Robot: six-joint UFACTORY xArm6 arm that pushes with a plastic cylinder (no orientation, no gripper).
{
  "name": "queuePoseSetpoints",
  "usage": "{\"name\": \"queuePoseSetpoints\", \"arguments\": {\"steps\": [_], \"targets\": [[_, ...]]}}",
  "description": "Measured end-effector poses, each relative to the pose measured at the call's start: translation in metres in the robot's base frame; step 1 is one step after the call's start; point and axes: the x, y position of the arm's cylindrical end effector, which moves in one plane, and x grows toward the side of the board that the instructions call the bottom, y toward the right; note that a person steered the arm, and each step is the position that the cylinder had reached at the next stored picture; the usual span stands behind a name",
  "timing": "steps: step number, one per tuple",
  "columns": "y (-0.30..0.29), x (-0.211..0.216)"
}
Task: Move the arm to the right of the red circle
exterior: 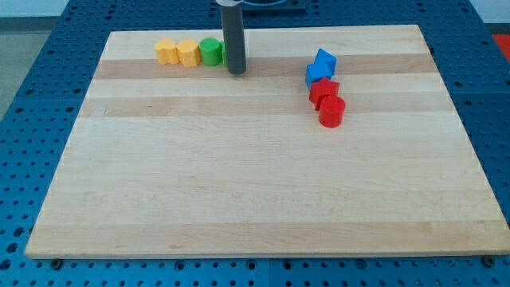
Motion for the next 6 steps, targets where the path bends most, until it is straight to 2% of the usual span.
{"name": "queuePoseSetpoints", "arguments": {"steps": [1,3,4,5,6], "targets": [[0.000,0.007],[0.000,0.105],[0.006,0.139],[0.029,0.159],[0.084,0.173]]}}
